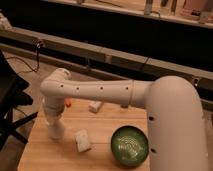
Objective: Place the ceramic cup over the eraser
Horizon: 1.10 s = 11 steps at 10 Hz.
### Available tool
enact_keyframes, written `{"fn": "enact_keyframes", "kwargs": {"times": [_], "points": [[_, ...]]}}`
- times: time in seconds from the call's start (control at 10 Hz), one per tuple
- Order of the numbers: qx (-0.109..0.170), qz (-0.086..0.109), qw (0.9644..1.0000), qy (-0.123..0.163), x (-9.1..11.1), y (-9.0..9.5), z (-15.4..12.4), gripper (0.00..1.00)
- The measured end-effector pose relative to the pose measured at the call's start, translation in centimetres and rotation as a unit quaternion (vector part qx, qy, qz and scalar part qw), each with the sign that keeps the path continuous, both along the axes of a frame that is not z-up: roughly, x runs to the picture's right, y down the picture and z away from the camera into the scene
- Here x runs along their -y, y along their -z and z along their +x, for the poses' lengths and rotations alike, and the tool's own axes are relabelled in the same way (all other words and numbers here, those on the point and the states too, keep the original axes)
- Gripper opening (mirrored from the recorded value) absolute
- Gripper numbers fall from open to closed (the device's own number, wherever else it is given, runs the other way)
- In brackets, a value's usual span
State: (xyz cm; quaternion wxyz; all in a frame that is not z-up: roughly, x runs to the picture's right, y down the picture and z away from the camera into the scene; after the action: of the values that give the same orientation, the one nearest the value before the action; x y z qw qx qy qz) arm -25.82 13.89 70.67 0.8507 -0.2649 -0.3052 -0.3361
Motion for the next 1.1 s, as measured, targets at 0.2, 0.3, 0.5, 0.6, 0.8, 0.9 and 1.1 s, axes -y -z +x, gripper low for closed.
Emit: {"fn": "enact_keyframes", "kwargs": {"times": [0.2, 0.3, 0.5, 0.6, 0.8, 0.9, 1.1], "points": [[-0.002, 0.001, 0.9999, 0.014, 0.5, -0.4, -0.2, 0.80], [-0.003, -0.002, 0.9997, 0.024, 0.6, -0.8, -0.4, 0.80], [-0.006, -0.012, 0.9992, 0.039, 0.5, -2.0, -0.7, 0.80], [-0.006, -0.018, 0.9988, 0.045, 0.2, -2.7, -1.1, 0.80], [-0.009, -0.035, 0.9976, 0.058, -0.7, -4.3, -1.7, 0.80], [-0.011, -0.045, 0.9970, 0.062, -1.3, -5.1, -2.0, 0.80], [-0.014, -0.061, 0.9959, 0.065, -2.3, -6.1, -2.2, 0.80]]}}
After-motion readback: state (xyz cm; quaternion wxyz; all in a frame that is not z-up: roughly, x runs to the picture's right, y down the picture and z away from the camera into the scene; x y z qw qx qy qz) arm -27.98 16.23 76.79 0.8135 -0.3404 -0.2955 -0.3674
